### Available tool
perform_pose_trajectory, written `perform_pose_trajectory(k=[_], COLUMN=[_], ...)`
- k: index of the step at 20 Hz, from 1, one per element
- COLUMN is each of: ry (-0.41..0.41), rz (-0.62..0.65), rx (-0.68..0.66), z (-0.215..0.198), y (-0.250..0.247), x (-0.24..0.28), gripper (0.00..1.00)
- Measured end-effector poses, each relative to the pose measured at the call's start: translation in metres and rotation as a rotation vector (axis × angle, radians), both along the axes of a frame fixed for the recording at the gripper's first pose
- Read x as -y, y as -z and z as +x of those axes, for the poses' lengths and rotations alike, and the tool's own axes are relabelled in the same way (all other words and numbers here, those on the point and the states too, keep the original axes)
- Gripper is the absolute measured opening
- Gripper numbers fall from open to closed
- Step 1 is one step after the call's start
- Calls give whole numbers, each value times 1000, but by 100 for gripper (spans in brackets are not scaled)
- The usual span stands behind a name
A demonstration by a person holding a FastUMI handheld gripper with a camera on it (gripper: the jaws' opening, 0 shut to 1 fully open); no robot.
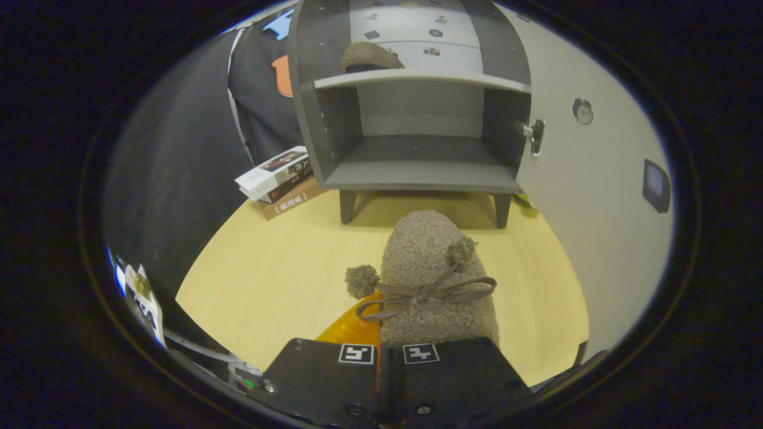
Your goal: Open the shoe cabinet door, grab the shoes and put them into the shoe cabinet, then close the shoe cabinet door.
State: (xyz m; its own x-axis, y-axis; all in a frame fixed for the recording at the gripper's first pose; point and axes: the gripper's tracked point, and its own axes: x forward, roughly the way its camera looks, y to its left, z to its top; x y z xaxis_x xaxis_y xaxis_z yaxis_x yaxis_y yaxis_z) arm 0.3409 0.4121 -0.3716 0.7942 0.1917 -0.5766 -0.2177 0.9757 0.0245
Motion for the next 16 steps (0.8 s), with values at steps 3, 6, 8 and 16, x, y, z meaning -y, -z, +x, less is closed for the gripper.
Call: perform_pose_trajectory(k=[3,6,8,16], ry=[-6,-15,-15,-12], rz=[-8,3,15,28], rx=[102,188,223,382], z=[1,4,8,61], y=[-54,-110,-141,-236], x=[0,-4,-6,-20], gripper=[5,5,5,5])
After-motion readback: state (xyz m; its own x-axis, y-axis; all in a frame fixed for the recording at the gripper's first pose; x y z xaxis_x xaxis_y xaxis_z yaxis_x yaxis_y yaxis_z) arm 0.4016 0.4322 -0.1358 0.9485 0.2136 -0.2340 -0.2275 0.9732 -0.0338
